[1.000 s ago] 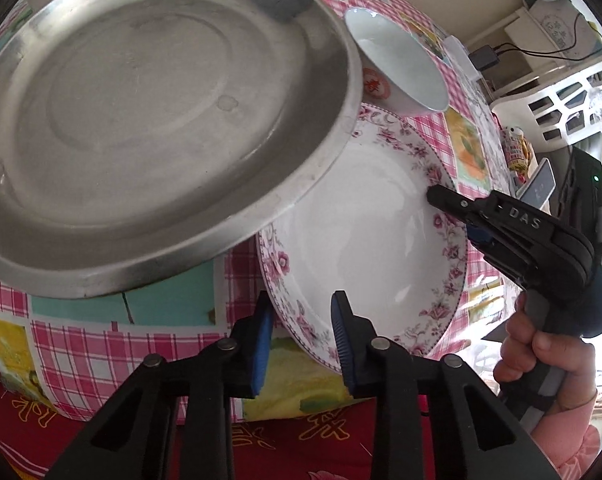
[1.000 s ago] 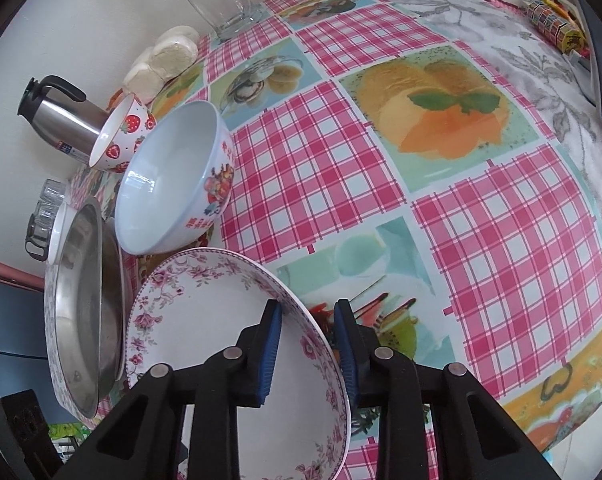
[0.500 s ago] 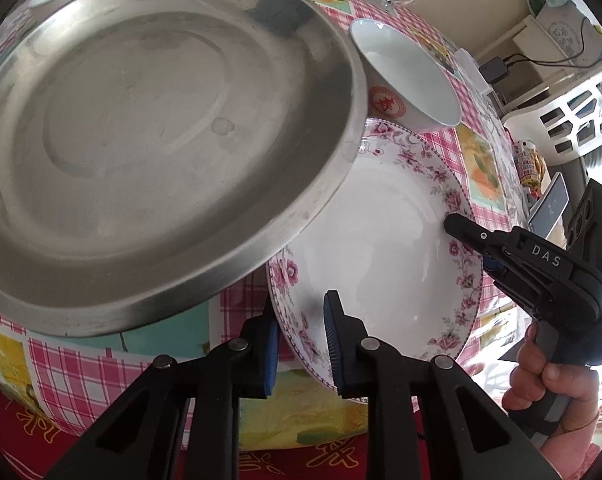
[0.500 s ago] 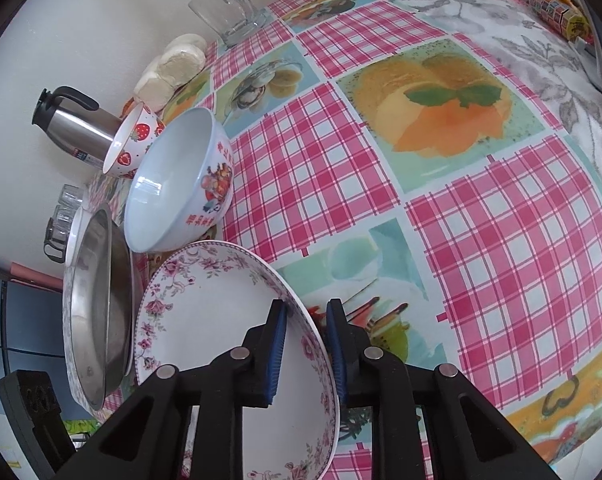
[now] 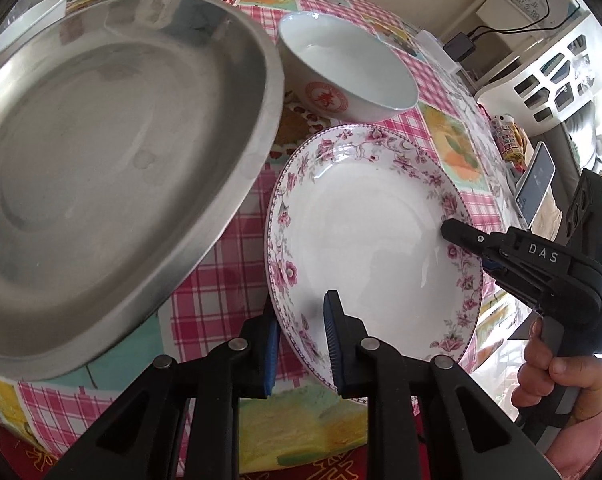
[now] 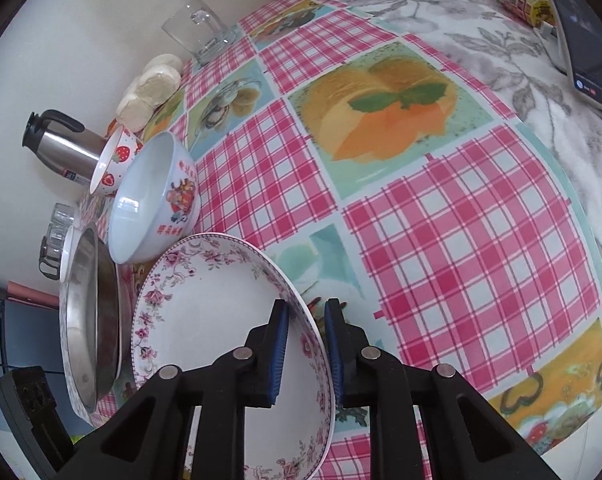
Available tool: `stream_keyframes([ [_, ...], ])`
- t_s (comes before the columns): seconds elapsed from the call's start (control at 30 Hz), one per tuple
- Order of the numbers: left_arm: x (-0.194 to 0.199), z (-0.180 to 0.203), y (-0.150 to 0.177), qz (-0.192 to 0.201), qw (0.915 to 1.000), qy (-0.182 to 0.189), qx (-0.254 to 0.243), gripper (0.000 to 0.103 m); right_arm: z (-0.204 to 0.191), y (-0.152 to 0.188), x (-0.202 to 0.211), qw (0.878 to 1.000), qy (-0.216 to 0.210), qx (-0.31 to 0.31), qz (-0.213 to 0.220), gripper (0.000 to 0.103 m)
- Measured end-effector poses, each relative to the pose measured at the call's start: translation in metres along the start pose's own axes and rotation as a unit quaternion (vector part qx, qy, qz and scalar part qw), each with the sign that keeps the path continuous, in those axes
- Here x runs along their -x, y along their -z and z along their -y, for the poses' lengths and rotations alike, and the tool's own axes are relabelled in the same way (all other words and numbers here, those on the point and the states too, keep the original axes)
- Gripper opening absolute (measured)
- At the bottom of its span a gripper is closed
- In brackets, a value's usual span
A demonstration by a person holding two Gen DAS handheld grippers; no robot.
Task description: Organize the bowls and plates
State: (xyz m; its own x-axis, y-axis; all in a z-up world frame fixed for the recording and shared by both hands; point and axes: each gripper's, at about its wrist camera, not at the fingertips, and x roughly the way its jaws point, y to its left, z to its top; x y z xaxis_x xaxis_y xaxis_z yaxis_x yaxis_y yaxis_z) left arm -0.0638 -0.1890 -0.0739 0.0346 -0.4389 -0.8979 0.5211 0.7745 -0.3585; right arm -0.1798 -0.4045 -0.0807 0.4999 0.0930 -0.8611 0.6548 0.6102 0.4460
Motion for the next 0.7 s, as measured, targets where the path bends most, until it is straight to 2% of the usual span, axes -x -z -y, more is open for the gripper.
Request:
stream_keyframes([
  [0.13, -0.001, 0.003, -0.002, 0.005, 0.9997, -0.012, -0.023, 0.022, 0.003, 0.001, 0.002, 1.000, 0.006, -0.001, 0.005, 0.019],
  [0.4, -0.006, 0.016, -0.003, 0.002, 0.9984, 0.004, -0.057, 0.022, 0.011, 0.006, 0.012, 1.000, 0.028, -0.008, 0.010, 0.019],
  [0.7, 0.005, 0.034, 0.000, 0.028, 0.9949, 0.026, -0.093, 0.023, 0.030, 0.008, 0.031, 0.999, 0.027, -0.035, 0.030, 0.020],
])
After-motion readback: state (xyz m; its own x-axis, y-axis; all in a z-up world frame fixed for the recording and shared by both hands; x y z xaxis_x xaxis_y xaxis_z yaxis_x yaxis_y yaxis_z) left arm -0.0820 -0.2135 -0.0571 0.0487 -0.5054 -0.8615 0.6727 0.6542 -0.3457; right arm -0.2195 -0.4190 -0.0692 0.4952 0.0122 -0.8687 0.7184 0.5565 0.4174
